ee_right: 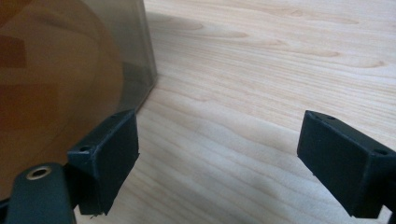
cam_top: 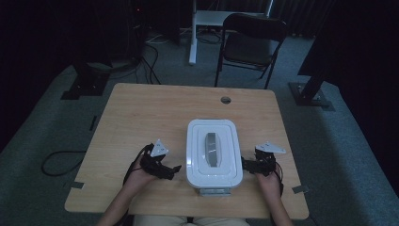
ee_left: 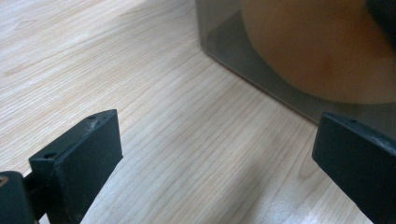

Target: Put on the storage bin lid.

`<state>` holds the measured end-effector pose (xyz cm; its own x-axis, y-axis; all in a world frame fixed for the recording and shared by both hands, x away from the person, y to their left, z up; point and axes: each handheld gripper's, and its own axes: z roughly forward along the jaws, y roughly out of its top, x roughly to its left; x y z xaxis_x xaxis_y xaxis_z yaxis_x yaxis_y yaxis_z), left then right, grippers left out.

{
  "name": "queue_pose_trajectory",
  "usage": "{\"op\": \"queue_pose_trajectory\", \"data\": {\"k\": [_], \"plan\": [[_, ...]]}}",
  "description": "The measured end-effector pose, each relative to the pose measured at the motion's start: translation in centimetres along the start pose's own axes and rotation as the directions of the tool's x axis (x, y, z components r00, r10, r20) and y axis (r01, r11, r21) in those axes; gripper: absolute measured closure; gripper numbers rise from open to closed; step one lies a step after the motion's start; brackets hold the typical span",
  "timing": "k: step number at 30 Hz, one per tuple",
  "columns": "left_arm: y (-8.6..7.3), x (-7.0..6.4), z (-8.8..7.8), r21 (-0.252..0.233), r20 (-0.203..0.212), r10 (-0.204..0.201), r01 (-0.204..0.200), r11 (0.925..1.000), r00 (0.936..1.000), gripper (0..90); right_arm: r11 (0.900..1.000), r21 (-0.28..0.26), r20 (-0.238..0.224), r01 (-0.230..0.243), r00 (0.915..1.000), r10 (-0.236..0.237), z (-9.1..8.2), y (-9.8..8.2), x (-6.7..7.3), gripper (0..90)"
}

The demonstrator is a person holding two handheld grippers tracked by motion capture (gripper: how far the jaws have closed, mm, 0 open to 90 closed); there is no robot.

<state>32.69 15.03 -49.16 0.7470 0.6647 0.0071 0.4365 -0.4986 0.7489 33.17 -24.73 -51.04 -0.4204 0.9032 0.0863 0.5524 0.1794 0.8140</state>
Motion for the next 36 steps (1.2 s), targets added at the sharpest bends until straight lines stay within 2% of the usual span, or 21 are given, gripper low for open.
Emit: {"op": "queue_pose_trajectory", "data": {"k": [1, 3, 16, 25, 30, 36], "plan": [[0.0, 0.0, 0.0, 0.020, 0.008, 0.003, -0.004, 0.9998, 1.0000, 2.2, 1.000, 0.003, -0.001, 0.000, 1.0000, 0.000, 0.0, 0.0, 0.0, 12.5], [-0.2, 0.0, 0.0, 0.028, 0.002, 0.018, -0.018, 0.9995, 0.9998, 2.2, 1.000, 0.005, 0.005, 0.008, 1.0000, -0.008, 0.0, -0.1, 0.1, 12.5], [-1.1, 0.0, -1.3, 0.016, 0.005, 0.003, -0.003, 0.9999, 1.0000, 2.2, 1.000, 0.003, 0.021, -0.006, 0.9998, 0.006, -1.0, -1.0, -0.2, 12.5], [-2.2, 0.4, -2.0, 0.022, -0.011, -0.021, 0.021, 0.9995, 0.9997, 2.2, 1.000, -0.008, 0.026, -0.002, 0.9997, 0.003, -1.6, -1.5, -0.4, 12.5], [-2.9, 1.0, -2.4, 0.031, -0.029, -0.042, 0.043, 0.9986, 0.9987, 2.2, 1.000, -0.012, 0.053, 0.005, 0.9986, -0.004, -2.0, -1.7, -0.6, 12.5], [-3.7, 1.8, -3.0, 0.037, -0.050, -0.065, 0.067, 0.9971, 0.9966, 2.2, 1.000, -0.018, 0.088, -0.008, 0.9961, 0.010, -2.7, -2.1, -1.3, 12.5]]}}
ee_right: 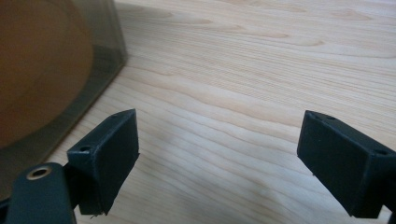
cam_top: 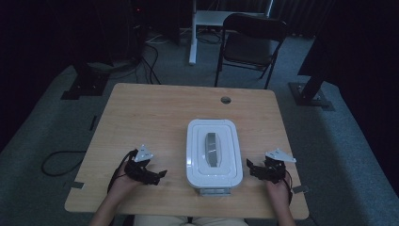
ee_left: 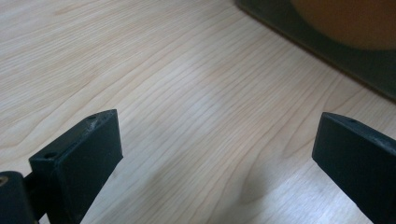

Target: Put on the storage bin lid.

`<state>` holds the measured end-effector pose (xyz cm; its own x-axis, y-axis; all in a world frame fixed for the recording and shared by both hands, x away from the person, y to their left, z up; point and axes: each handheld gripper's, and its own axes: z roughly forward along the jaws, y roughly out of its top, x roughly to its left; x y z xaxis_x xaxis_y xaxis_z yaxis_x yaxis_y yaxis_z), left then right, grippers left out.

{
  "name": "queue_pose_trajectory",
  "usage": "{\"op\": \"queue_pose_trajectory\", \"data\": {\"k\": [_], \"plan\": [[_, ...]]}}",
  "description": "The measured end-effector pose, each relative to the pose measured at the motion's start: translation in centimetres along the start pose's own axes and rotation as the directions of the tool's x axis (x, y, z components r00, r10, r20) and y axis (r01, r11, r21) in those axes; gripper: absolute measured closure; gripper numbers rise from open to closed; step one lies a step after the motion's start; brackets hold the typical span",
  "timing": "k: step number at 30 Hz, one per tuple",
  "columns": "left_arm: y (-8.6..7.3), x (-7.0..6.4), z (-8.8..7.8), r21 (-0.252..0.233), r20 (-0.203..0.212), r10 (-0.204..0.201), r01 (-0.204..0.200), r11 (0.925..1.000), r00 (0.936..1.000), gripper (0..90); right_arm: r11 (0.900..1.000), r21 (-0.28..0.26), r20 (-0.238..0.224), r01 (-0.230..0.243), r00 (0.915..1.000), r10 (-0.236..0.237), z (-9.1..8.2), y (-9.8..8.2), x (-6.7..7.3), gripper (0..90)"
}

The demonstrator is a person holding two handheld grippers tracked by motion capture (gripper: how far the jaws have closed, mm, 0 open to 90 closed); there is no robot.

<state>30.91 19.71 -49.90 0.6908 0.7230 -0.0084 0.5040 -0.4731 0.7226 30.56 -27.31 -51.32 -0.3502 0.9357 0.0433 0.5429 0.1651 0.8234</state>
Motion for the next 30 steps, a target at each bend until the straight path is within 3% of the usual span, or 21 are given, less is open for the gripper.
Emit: {"op": "queue_pose_trajectory", "data": {"k": [12, 13, 19, 25, 30], "plan": [[-1.0, 1.3, -0.4, 0.004, -0.046, -0.057, 0.058, 0.9983, 0.9973, 2.2, 1.000, 0.019, 0.067, -0.014, 0.9977, 0.012, -0.9, -1.0, -1.0, 12.5], [-1.5, 1.7, -0.7, -0.006, -0.059, -0.088, 0.088, 0.9961, 0.9944, 2.2, 1.000, 0.020, 0.079, -0.020, 0.9967, 0.019, -1.0, -1.1, -1.2, 12.5], [-2.4, 2.6, -1.5, -0.023, -0.110, -0.151, 0.150, 0.9885, 0.9823, 2.2, 0.999, 0.027, 0.117, -0.036, 0.9926, 0.032, -1.4, -1.4, -1.8, 12.5], [-3.4, 3.5, -2.3, -0.022, -0.155, -0.185, 0.183, 0.9828, 0.9705, 2.2, 0.997, 0.039, 0.143, -0.063, 0.9881, 0.056, -1.4, -1.6, -2.2, 12.5], [-4.7, 4.5, -3.3, -0.032, -0.192, -0.231, 0.230, 0.9728, 0.9537, 2.2, 0.995, 0.031, 0.160, -0.096, 0.9830, 0.089, -1.7, -1.7, -2.5, 12.5]]}}
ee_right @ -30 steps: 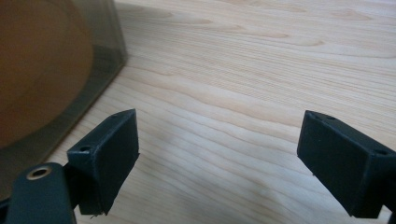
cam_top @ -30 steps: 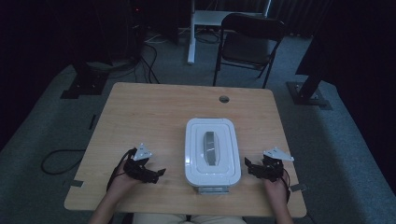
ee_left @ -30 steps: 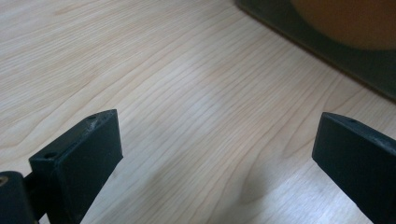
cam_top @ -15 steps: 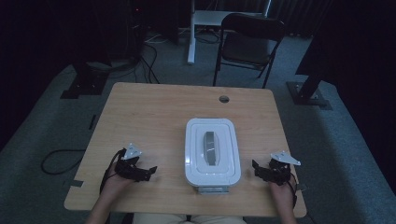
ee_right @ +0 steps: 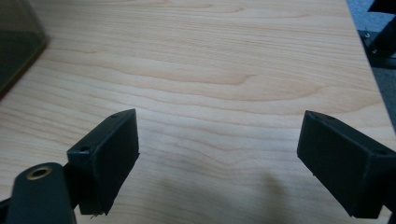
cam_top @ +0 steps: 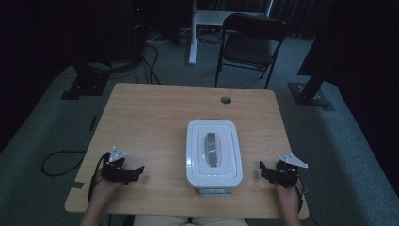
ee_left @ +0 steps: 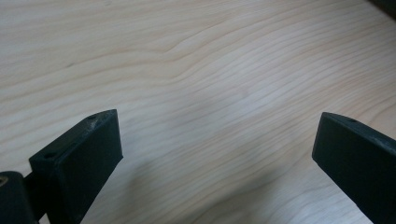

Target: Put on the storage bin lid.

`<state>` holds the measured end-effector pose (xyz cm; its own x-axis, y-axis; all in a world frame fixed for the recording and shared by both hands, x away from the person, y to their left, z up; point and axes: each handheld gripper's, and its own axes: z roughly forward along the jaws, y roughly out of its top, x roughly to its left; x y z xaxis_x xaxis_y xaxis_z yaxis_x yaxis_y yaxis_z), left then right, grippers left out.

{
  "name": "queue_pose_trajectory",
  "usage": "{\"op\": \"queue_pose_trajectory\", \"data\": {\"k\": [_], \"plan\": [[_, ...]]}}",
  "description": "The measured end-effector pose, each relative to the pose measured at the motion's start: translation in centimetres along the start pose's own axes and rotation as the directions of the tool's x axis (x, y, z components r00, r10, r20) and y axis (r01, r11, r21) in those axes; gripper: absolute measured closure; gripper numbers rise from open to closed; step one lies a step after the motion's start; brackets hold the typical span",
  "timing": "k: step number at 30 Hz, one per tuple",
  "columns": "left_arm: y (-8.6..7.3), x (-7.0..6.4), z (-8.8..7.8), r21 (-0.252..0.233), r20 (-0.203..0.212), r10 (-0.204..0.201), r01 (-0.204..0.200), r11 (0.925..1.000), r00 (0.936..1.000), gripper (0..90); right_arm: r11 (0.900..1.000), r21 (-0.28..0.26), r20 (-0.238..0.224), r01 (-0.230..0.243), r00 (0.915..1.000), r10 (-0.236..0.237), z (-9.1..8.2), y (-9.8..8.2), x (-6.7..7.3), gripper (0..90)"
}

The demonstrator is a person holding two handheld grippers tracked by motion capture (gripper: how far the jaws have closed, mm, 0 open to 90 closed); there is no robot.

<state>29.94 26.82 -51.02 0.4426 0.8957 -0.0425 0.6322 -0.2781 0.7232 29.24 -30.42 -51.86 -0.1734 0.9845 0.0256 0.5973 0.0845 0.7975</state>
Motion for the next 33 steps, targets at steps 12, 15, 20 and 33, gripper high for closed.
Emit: {"op": "queue_pose_trajectory", "data": {"k": [12, 15, 20, 33], "plan": [[-1.3, 2.6, -1.1, 0.022, -0.113, -0.086, 0.089, 0.9958, 0.9899, 2.2, 0.997, 0.055, 0.049, -0.055, 0.9975, 0.052, -0.4, -1.0, -1.5, 12.6], [-1.7, 3.1, -1.2, 0.031, -0.119, -0.105, 0.109, 0.9935, 0.9873, 2.2, 0.996, 0.070, 0.066, -0.062, 0.9962, 0.058, -0.5, -1.3, -1.9, 12.7], [-2.2, 3.7, -1.3, 0.071, -0.146, -0.110, 0.121, 0.9901, 0.9832, 2.2, 0.992, 0.108, 0.078, -0.062, 0.9956, 0.053, -0.7, -1.5, -2.3, 13.7], [-2.8, 4.0, -1.2, 0.034, -0.202, -0.121, 0.130, 0.9909, 0.9718, 2.2, 0.992, 0.114, 0.073, -0.045, 0.9967, 0.036, -1.0, -1.8, -2.1, 11.9]]}}
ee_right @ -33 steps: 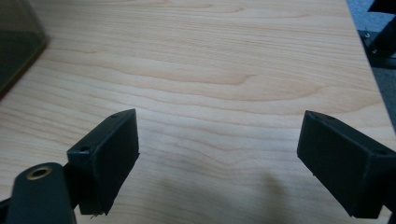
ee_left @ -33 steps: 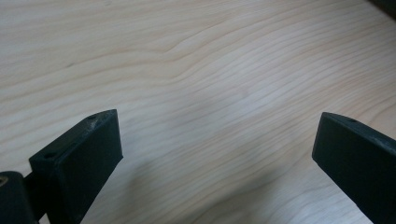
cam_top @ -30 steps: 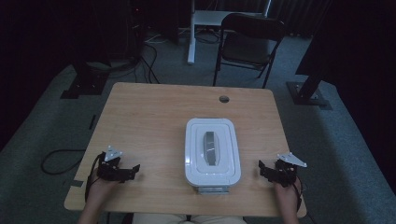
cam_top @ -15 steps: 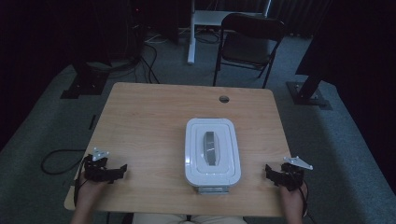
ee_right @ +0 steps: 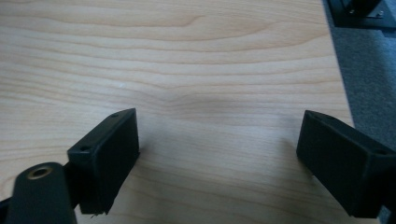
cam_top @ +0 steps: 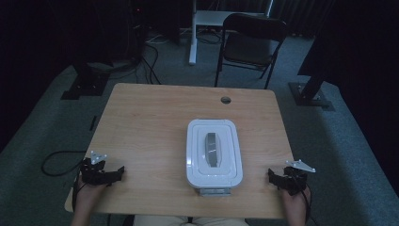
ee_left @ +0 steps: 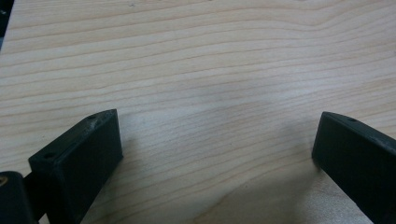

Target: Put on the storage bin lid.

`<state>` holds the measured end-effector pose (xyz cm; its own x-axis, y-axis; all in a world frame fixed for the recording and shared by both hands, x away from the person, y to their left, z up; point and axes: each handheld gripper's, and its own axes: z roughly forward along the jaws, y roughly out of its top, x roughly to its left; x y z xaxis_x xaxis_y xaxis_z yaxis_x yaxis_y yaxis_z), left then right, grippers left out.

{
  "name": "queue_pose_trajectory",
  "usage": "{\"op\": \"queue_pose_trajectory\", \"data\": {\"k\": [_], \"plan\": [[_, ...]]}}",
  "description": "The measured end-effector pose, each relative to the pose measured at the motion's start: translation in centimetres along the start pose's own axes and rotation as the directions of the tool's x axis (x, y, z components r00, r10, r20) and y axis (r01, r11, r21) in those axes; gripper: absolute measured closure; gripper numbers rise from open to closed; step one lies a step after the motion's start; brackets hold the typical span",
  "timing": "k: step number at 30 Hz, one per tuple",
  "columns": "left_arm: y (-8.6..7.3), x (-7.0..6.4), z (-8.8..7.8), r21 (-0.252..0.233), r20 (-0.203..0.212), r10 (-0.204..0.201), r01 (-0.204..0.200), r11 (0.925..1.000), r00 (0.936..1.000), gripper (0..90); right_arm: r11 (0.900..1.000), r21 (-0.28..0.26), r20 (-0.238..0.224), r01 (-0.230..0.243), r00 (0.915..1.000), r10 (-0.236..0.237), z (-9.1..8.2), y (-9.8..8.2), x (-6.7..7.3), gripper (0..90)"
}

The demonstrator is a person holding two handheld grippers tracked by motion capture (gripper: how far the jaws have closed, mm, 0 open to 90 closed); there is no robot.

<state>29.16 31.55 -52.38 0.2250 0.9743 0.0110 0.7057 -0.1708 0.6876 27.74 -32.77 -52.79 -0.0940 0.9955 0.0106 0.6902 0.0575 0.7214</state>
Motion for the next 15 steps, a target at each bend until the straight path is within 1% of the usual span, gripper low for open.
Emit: {"op": "queue_pose_trajectory", "data": {"k": [8, 15], "plan": [[0.00, 0.02, 0.00, 0.000, -0.002, -0.002, 0.002, 1.0000, 1.0000, 2.2, 1.000, 0.001, -0.008, 0.005, 1.0000, -0.005, 0.24, 0.22, 0.11, 11.8], [0.01, 0.03, 0.01, 0.000, 0.001, 0.000, 0.000, 1.0000, 1.0000, 2.2, 1.000, 0.001, 0.003, -0.007, 1.0000, 0.007, 0.37, 0.35, 0.17, 12.0]]}}
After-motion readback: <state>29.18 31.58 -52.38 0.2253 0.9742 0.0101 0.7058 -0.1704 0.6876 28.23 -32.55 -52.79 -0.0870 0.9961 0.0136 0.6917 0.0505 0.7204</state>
